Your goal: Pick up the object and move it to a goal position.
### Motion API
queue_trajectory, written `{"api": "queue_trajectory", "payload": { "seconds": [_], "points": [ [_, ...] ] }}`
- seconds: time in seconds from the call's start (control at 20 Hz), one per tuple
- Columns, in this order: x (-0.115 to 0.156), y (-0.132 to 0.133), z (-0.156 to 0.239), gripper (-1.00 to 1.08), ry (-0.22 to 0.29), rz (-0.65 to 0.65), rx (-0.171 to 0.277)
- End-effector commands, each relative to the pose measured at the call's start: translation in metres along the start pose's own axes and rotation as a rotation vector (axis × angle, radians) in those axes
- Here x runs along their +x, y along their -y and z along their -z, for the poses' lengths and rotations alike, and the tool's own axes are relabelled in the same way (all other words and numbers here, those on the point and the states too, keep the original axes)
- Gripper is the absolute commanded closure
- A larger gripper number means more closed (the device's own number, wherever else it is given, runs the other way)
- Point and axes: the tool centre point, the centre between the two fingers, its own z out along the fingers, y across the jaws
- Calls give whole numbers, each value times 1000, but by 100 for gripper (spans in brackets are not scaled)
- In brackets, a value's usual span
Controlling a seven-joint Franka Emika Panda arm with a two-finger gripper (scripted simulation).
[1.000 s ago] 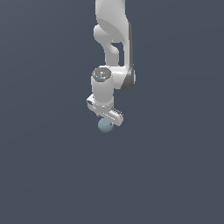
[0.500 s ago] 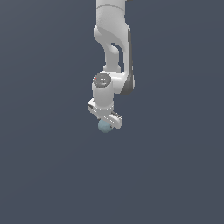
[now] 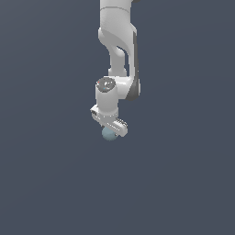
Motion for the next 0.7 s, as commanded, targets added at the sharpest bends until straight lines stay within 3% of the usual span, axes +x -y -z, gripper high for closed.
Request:
{"api": "queue_trajectory", "payload": {
  "seconds": [0.0, 0.3, 0.35, 0.65],
  "points": [
    [-14, -4, -24, 108, 35, 8, -24],
    [-14, -4, -24, 108, 35, 8, -24],
    [1, 1, -1, 108, -3, 2, 1],
    [-7, 8, 7, 108, -1, 2, 0]
  ]
}}
